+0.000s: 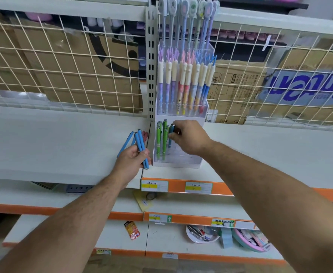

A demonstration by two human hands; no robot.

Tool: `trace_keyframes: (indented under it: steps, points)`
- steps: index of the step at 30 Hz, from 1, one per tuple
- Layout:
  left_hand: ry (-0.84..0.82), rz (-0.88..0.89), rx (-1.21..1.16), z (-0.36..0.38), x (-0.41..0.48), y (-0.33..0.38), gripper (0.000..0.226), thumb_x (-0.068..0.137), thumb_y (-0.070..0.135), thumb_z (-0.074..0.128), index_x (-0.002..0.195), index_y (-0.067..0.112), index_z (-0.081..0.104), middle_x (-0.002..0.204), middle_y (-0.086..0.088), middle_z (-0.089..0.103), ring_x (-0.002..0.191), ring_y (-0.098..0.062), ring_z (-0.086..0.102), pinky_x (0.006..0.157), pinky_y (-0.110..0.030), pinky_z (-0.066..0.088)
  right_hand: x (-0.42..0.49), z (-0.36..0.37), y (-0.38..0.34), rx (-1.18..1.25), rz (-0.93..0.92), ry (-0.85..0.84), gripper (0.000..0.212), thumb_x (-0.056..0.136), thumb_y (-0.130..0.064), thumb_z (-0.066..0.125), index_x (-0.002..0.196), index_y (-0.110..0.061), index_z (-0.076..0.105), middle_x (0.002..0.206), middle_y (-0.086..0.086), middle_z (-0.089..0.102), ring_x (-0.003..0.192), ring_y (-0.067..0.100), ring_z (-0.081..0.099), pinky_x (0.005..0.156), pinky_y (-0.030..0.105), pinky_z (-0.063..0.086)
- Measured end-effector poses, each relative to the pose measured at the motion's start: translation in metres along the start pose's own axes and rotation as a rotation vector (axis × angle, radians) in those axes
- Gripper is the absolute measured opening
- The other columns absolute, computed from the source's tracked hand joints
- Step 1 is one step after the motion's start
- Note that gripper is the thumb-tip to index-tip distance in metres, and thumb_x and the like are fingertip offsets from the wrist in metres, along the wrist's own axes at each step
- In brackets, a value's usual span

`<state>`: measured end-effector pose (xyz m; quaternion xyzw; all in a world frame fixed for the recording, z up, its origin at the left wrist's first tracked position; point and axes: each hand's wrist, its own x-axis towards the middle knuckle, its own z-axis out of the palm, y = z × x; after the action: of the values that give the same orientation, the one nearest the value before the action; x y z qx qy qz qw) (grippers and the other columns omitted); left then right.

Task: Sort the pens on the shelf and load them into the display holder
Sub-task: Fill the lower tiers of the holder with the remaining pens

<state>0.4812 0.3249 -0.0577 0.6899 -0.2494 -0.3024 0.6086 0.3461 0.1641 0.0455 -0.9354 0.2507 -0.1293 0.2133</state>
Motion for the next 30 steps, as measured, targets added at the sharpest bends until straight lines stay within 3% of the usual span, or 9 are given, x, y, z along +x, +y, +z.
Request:
trace_keyframes:
  steps: [2,7,10,17,26,30]
  points:
    - [0.004,-0.004,0.0,0.0,0.001,0.001,0.014,0.098,0.023,0.06,0.109,0.018,0.067,0.09,0.001,0.075,0.089,-0.016,0.073,0.079,-0.032,0.06,0.004,0.0,-0.001,0.006,0.026,-0.023,0.014,0.099,-0.024,0.063,0.087,-0.02,0.056,0.079,-0.002,0.055,0.074,0.019,0.052,0.058,0.026,0.035]
    - [0.008,-0.011,-0.016,0.001,0.001,0.001,0.013,0.099,0.021,0.06,0.11,0.019,0.066,0.093,0.0,0.075,0.09,-0.016,0.073,0.079,-0.031,0.06,0.013,0.004,-0.002,0.087,0.14,-0.059,0.011,0.1,-0.021,0.061,0.101,-0.011,0.065,0.097,0.009,0.068,0.089,0.026,0.067,0.081,0.04,0.057]
    - [0.007,-0.011,-0.015,0.001,0.001,0.0,0.014,0.099,0.021,0.06,0.111,0.018,0.066,0.094,-0.001,0.075,0.091,-0.016,0.073,0.08,-0.033,0.06,0.015,0.006,-0.002,0.133,0.18,-0.06,0.015,0.1,-0.021,0.061,0.107,-0.009,0.067,0.103,0.011,0.07,0.092,0.027,0.07,0.088,0.045,0.058]
    - [0.0,-0.009,-0.016,0.0,0.002,-0.001,0.017,0.098,0.02,0.061,0.113,0.014,0.066,0.093,-0.003,0.075,0.091,-0.018,0.073,0.082,-0.035,0.06,0.016,0.007,-0.003,0.085,0.178,-0.065,0.011,0.1,-0.018,0.061,0.103,-0.008,0.066,0.1,0.013,0.069,0.09,0.029,0.07,0.086,0.047,0.058]
    - [-0.01,-0.004,0.007,0.001,-0.004,0.004,0.013,0.098,0.021,0.062,0.107,0.017,0.069,0.088,0.002,0.075,0.092,-0.018,0.073,0.083,-0.036,0.06,-0.006,0.008,0.004,0.117,0.236,0.025,0.019,0.095,-0.015,0.066,0.113,-0.01,0.069,0.102,0.002,0.066,0.095,0.021,0.064,0.087,0.035,0.056]
    - [-0.008,0.058,0.039,0.005,-0.02,0.011,0.008,0.096,0.026,0.064,0.097,0.022,0.071,0.087,0.003,0.075,0.09,-0.019,0.072,0.081,-0.041,0.06,-0.032,0.008,-0.001,0.294,0.218,0.045,0.009,0.091,-0.017,0.07,0.087,-0.009,0.069,0.08,-0.003,0.068,0.07,0.008,0.064,0.069,0.031,0.055]
